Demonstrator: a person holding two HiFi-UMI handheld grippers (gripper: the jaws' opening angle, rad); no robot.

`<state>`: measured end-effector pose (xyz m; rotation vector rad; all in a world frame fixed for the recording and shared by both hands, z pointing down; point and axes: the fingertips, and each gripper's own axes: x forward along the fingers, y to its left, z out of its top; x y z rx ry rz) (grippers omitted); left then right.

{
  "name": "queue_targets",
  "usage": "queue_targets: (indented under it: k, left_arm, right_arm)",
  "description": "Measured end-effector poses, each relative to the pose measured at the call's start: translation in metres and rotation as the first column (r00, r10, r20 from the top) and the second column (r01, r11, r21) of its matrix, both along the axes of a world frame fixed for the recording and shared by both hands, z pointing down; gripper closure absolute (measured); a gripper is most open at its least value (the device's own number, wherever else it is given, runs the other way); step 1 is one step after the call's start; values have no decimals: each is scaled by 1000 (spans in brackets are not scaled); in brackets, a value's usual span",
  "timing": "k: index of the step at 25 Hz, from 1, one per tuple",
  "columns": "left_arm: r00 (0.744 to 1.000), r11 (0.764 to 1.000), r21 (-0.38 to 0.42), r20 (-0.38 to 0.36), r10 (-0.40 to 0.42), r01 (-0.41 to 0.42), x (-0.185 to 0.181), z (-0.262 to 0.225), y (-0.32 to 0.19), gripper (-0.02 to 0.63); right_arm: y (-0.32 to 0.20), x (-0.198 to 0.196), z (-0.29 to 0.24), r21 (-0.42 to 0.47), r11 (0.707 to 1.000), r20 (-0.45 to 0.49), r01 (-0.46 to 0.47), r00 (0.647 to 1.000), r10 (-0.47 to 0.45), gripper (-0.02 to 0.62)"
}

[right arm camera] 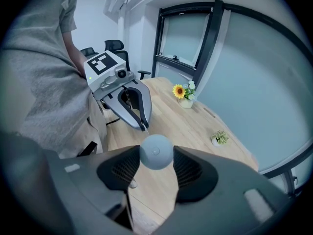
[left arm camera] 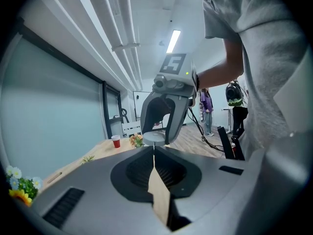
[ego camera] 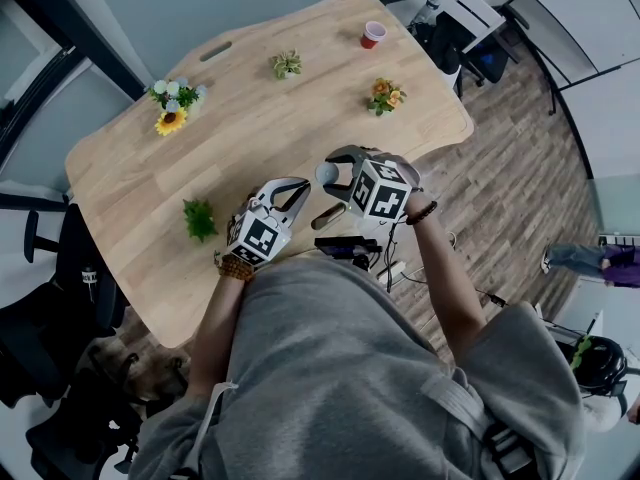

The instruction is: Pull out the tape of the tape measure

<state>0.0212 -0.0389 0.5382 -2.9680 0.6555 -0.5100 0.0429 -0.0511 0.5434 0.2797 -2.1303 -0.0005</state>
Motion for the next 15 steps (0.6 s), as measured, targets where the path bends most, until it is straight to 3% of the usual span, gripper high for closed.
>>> queue_targets:
  k: [15]
  left_arm:
    - [1000,1000,-16,11,-24,24,-4,7,-2,592]
  right_arm:
    - [-5,11,7,-2,1000,-22,-31,999,31,371]
